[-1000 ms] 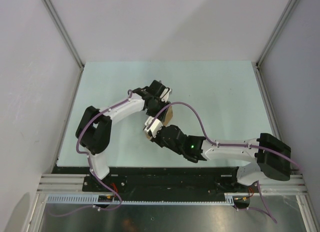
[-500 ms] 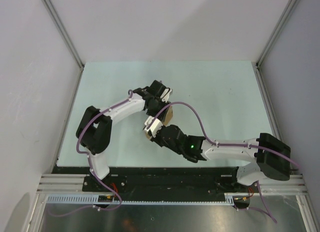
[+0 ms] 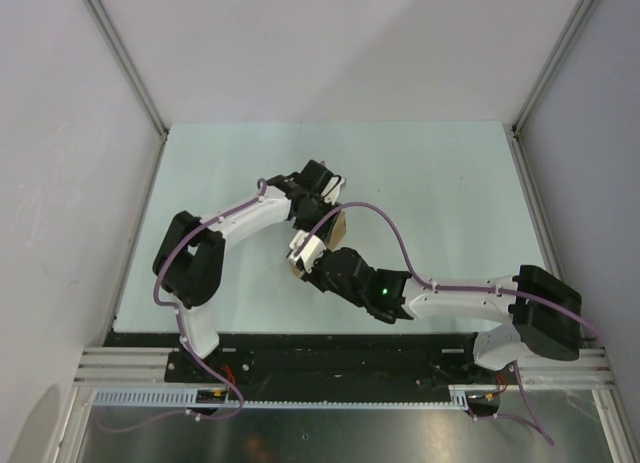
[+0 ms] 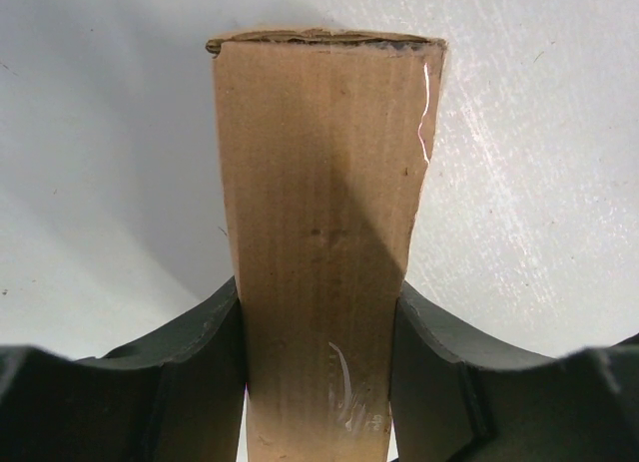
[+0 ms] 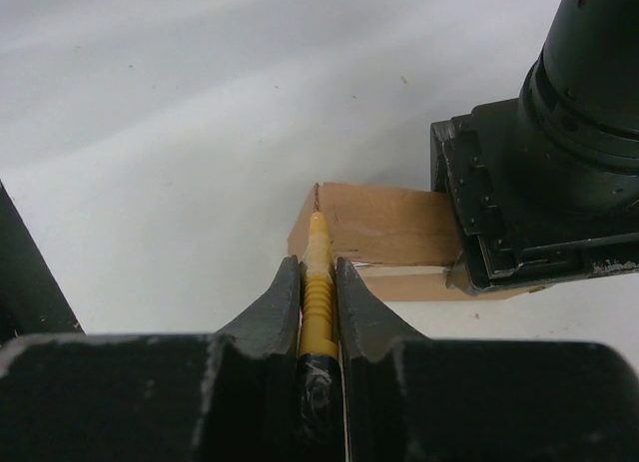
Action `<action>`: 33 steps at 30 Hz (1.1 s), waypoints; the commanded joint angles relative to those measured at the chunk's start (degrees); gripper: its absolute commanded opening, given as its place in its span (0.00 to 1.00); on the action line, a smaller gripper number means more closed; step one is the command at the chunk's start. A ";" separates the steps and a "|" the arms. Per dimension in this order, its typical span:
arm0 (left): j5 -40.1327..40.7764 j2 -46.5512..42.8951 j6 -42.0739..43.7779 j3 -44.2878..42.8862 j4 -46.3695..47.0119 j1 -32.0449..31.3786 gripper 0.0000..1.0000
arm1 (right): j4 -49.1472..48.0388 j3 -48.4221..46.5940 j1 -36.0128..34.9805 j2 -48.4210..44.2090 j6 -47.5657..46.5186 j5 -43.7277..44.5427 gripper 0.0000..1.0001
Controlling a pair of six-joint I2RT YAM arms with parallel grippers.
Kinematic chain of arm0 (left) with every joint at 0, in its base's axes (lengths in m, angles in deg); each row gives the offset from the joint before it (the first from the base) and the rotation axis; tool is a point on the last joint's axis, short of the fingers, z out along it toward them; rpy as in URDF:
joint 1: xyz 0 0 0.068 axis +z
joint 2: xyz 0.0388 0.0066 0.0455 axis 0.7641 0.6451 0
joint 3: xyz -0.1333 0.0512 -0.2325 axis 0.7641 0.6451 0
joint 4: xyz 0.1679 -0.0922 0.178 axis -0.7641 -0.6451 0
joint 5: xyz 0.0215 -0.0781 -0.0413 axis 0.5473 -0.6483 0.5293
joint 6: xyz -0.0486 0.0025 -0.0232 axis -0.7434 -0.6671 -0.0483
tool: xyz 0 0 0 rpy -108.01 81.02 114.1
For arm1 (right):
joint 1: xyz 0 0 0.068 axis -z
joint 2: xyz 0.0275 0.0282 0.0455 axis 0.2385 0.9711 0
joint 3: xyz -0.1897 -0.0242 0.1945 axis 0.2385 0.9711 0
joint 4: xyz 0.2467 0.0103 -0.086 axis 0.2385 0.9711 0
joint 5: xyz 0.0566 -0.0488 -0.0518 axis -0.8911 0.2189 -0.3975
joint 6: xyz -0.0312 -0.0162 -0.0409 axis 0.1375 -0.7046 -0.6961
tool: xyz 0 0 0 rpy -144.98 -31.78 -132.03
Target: Unpack the express box
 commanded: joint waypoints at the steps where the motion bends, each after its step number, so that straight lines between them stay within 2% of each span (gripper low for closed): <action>1: -1.18 1.85 1.15 -0.83 -1.87 -1.02 0.38 | -3.22 -0.30 0.65 0.45 -1.03 1.03 0.00; 11: -1.36 2.20 1.24 -0.92 -1.87 -0.93 0.38 | -4.54 -1.17 0.65 2.03 -1.46 0.16 0.00; 20: -0.74 2.46 2.64 -0.83 -1.96 -1.02 0.26 | -1.20 -1.35 0.82 1.16 -3.57 1.91 0.00; 33: 1.02 2.81 5.63 -0.39 -2.39 -1.28 0.20 | 4.60 -1.35 -0.14 -0.43 -8.14 4.63 0.00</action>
